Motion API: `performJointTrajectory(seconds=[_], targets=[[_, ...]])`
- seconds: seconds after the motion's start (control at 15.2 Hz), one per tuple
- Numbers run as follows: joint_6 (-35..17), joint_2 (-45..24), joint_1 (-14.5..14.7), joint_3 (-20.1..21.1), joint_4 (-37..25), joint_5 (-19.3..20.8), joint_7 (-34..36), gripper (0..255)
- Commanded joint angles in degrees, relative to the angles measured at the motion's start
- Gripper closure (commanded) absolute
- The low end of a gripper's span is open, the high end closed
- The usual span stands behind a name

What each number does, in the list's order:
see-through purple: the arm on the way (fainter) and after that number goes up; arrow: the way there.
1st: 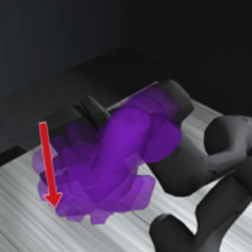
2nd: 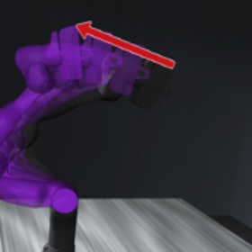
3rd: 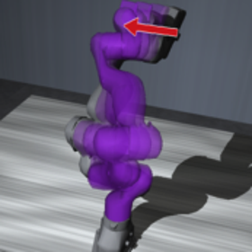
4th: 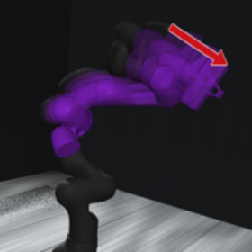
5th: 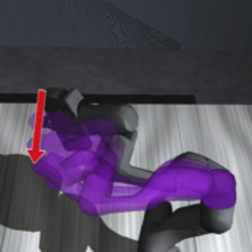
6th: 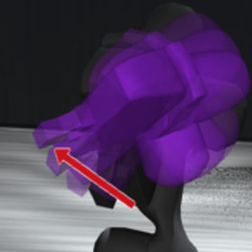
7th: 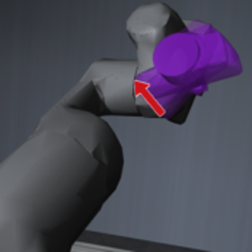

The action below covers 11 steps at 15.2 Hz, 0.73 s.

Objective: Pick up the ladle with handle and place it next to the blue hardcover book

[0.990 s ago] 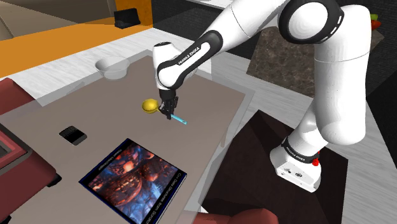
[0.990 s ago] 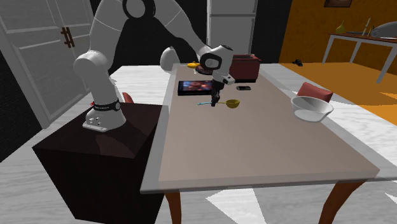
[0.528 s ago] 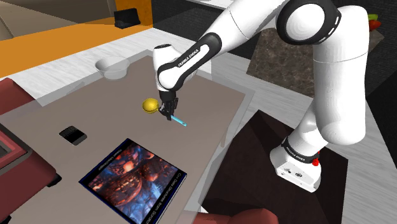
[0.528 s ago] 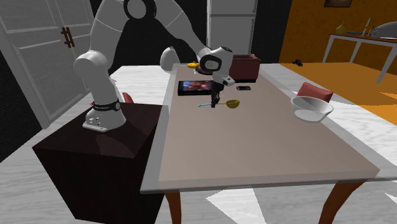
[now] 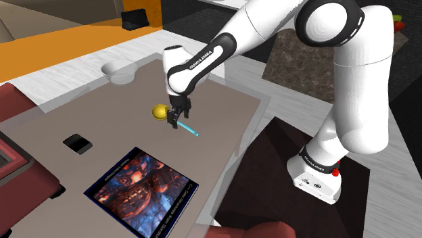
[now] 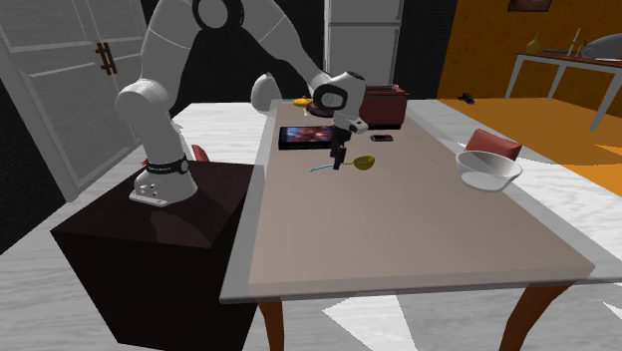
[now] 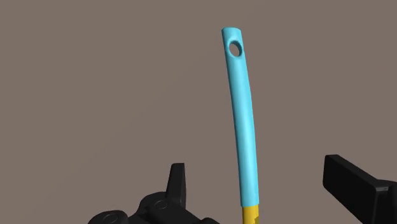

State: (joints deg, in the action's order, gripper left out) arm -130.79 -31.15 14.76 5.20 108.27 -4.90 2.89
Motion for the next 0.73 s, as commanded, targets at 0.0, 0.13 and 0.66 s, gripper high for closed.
performJointTrajectory(seconds=[0.0, 0.13, 0.66], targets=[[2.5, 1.59, -0.13, -0.01, -0.92, 0.03, 0.1, 0], [5.38, 3.35, -0.35, -0.05, -2.03, 0.05, 0.11, 0], [5.38, 3.35, -0.35, -0.05, -2.03, 0.05, 0.11, 0]])
